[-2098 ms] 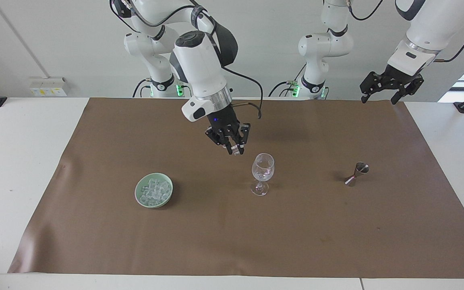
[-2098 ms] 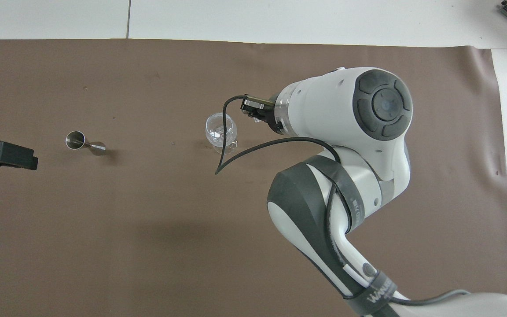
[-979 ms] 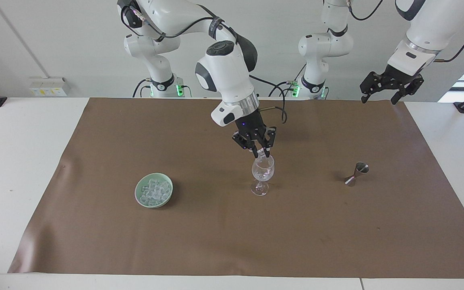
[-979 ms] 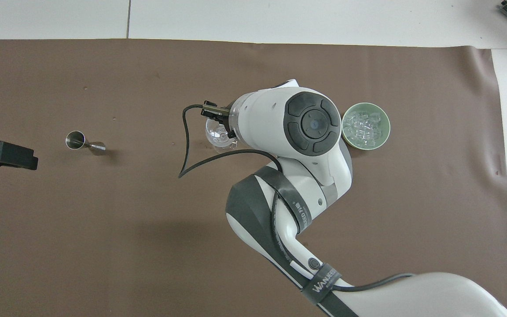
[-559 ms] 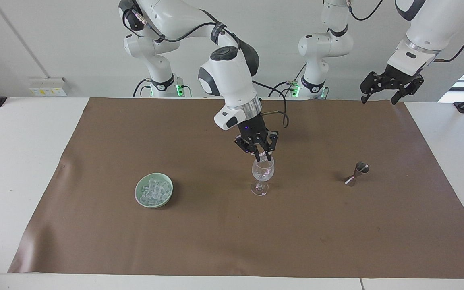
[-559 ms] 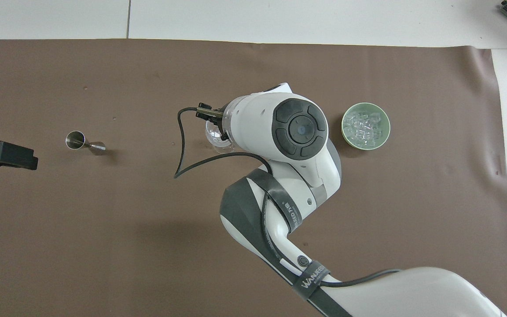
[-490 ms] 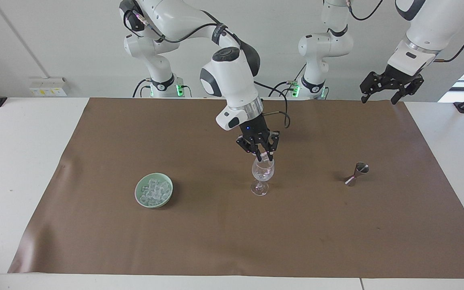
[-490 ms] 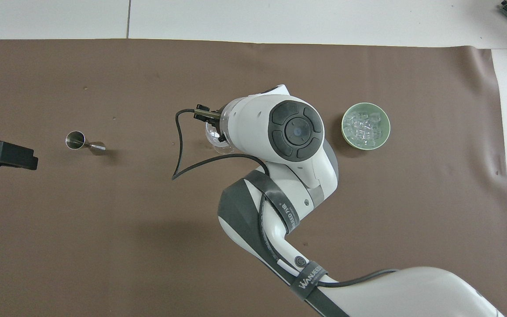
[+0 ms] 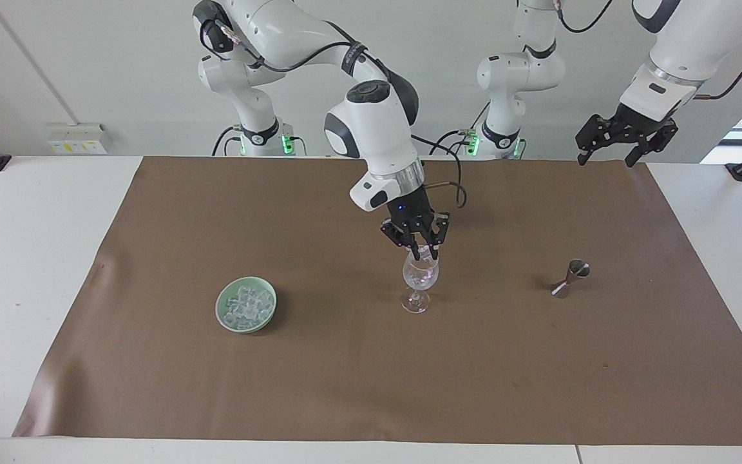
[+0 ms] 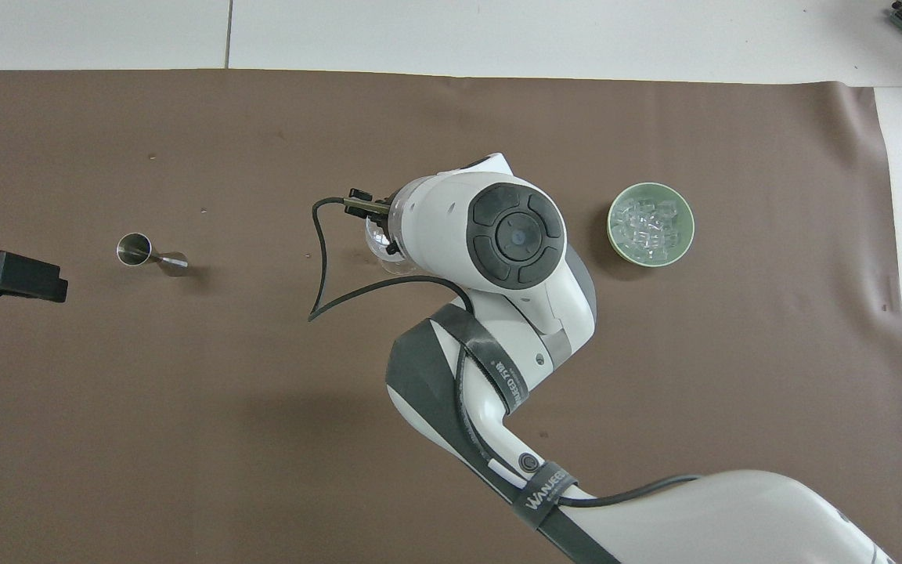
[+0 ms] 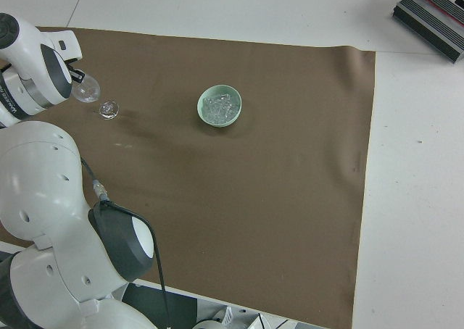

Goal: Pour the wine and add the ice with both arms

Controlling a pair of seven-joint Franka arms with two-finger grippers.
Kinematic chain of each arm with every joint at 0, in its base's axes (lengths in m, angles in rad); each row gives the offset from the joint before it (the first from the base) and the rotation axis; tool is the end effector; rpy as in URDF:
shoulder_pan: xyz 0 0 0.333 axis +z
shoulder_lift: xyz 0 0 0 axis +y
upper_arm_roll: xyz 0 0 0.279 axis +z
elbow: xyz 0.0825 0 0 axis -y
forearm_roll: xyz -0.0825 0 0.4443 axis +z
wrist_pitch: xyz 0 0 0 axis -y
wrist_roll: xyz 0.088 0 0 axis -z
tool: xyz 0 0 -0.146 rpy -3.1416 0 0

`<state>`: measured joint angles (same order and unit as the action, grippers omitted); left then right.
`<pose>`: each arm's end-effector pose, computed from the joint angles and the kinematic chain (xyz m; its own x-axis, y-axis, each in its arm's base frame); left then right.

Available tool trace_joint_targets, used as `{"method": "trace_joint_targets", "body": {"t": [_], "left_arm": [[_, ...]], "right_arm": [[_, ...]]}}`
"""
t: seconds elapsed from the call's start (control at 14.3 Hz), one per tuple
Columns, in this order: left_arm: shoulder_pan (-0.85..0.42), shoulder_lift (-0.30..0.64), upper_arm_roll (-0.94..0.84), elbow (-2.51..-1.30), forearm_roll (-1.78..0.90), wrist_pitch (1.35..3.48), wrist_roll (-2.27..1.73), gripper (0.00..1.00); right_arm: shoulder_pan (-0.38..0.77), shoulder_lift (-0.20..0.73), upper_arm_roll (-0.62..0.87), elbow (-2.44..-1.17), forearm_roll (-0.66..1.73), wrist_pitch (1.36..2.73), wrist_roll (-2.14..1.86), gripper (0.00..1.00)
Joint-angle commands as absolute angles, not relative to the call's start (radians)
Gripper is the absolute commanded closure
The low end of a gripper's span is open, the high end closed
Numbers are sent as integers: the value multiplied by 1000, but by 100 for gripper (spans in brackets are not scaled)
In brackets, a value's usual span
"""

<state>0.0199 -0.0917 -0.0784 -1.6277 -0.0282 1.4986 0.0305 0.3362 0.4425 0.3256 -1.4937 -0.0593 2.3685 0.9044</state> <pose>0.5790 -0.0397 0.5670 0.9952 -0.0903 -0.0370 -0.0895 -0.9957 0.0222 0.6339 0.4522 0.3876 0.9303 -0.3030 0.2067 -0.2041 -0.8959 -0.3947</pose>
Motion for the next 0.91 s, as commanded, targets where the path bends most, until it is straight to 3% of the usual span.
{"method": "trace_joint_targets", "body": {"t": [0.0,0.35,0.63,0.84], "left_arm": [[21,-94,-83,-1603,-18,1500,38,0],[20,-17,-81,-1529,-34,1448,41,0],[21,-37,-81,-1575,-40,1471,37,0],[23,-66,-81,-1574,-43,1470,31,0]], "right_arm": [[328,454,328,-1480,-83,2384,937,90],[331,454,327,-1480,-83,2382,939,76],[336,454,327,-1480,-81,2382,939,62],[339,454,328,-1480,-83,2382,939,59]]}}
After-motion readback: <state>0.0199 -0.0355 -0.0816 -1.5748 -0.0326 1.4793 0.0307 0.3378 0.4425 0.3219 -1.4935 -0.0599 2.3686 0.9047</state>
